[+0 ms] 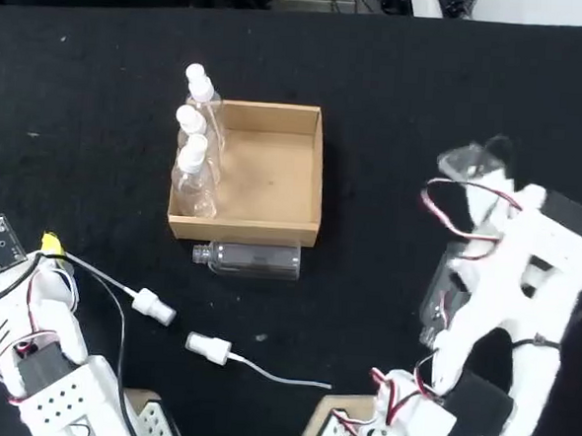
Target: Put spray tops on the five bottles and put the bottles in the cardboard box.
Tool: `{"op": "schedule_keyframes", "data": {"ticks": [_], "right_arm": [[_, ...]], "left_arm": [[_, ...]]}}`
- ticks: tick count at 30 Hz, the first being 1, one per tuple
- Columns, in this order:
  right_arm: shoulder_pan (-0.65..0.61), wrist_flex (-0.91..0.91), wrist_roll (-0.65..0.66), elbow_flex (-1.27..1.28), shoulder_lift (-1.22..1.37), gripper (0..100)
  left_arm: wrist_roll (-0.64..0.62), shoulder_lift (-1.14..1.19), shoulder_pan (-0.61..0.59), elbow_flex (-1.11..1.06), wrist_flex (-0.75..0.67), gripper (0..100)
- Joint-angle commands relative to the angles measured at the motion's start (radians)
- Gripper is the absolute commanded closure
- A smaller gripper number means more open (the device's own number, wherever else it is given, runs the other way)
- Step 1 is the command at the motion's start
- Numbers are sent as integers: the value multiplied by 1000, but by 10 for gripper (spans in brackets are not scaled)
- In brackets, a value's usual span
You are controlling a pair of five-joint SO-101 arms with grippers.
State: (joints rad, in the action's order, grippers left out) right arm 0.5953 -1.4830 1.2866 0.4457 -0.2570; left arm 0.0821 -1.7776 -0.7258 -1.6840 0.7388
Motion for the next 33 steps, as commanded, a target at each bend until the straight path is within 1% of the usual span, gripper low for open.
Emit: {"op": "schedule_keyframes", "data": {"ticks": [1,3,5,8,10,16,23,28,33], "right_arm": [[77,-8,483,-5,-7,676],[92,0,646,4,1,677],[95,9,770,21,1,677],[83,49,855,68,1,675],[61,97,872,111,-2,674],[14,292,870,232,-5,672],[-58,385,862,323,-7,672],[-112,479,746,375,-5,673],[-195,489,577,403,-7,677]], "left_arm": [[-12,2,-2,5,-25,927],[-12,2,-2,5,-25,927],[-12,2,-2,4,-25,927],[-12,2,-2,4,-25,927],[-12,2,-1,4,-26,927],[-12,2,-1,-8,-54,927],[-12,2,-1,-18,-74,927],[-12,2,-1,-18,-74,927],[-12,2,-1,-18,-74,927]]}}
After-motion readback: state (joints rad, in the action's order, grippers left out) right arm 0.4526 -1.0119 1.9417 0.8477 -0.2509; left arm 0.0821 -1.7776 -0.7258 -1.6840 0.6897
